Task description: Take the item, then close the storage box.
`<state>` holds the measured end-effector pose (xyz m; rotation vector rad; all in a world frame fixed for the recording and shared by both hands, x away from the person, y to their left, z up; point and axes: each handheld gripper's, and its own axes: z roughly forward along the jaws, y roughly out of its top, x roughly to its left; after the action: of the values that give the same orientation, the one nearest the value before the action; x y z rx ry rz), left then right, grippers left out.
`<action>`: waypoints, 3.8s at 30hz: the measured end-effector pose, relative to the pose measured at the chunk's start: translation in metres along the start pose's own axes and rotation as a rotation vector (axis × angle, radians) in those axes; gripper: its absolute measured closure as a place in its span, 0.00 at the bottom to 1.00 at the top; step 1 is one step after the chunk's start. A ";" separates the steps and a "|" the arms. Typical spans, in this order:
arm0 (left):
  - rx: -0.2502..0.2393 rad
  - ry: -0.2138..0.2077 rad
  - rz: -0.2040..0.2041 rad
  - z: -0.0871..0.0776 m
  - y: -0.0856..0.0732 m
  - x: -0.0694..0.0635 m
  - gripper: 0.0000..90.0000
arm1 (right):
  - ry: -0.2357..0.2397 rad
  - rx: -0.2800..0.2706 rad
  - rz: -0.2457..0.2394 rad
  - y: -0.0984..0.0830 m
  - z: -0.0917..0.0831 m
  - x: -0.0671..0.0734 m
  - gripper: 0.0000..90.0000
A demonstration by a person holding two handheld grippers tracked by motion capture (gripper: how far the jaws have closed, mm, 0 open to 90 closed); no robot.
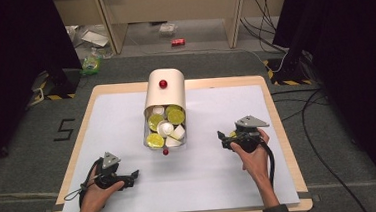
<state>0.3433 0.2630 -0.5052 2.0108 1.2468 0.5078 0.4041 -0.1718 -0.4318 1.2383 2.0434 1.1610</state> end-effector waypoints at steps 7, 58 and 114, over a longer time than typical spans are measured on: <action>-0.002 0.000 -0.001 0.000 0.000 0.000 0.06 | 0.014 -0.013 -0.010 0.004 -0.002 0.007 0.26; 0.001 -0.003 -0.001 0.000 0.000 0.000 0.05 | 0.147 -0.066 -0.093 0.009 -0.032 0.066 0.24; 0.001 -0.001 0.002 0.000 0.000 0.000 0.05 | 0.187 -0.069 -0.164 0.018 -0.009 0.105 0.24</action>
<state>0.3434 0.2628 -0.5053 2.0129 1.2445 0.5079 0.3560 -0.0790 -0.4096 0.9406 2.1736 1.2972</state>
